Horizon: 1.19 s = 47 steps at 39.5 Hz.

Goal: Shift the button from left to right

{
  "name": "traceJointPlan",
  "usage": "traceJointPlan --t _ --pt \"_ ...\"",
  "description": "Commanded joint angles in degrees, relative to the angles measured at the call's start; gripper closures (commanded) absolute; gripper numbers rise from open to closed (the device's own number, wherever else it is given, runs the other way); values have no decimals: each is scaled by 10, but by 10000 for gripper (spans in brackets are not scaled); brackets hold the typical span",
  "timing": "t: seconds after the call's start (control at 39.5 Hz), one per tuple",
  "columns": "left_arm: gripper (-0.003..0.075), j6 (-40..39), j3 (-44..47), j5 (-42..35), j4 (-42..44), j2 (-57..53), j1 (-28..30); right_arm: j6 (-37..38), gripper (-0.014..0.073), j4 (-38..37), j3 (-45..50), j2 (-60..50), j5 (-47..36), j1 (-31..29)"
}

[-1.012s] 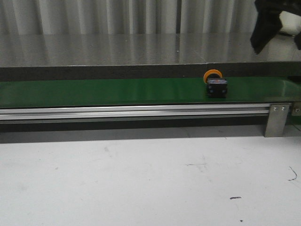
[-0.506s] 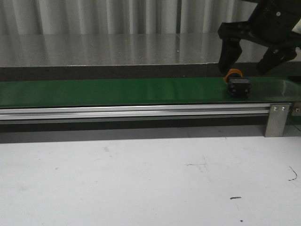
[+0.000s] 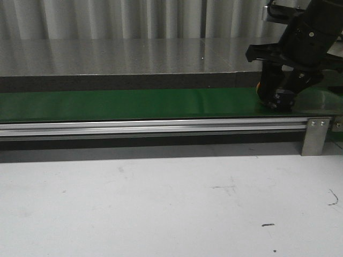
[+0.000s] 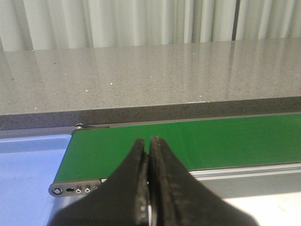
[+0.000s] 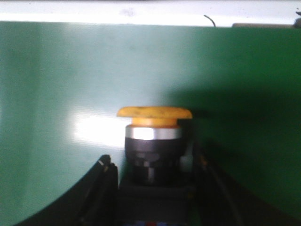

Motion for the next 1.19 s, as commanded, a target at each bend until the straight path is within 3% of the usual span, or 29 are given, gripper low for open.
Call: traceJointPlan --t 0.0,0.28,0.71,0.96,1.09,1.16 --pt "741 -4 -16 -47 -3 7 -4 0 394 7 -20 -38 -10 0" --pt "741 -4 -16 -47 -3 7 -4 0 394 6 -20 -83 -8 -43" --pt "741 -4 -16 -47 -3 7 -4 0 394 -29 -20 -88 10 -244" --pt "741 -4 -16 -47 -3 7 -4 -3 394 -30 -20 -17 -7 -310" --pt "741 -4 -16 -47 -3 7 -4 -3 345 -33 -20 6 -14 -322" --pt "741 -4 -16 -47 -3 7 -4 -3 267 -35 -20 13 -14 -324"
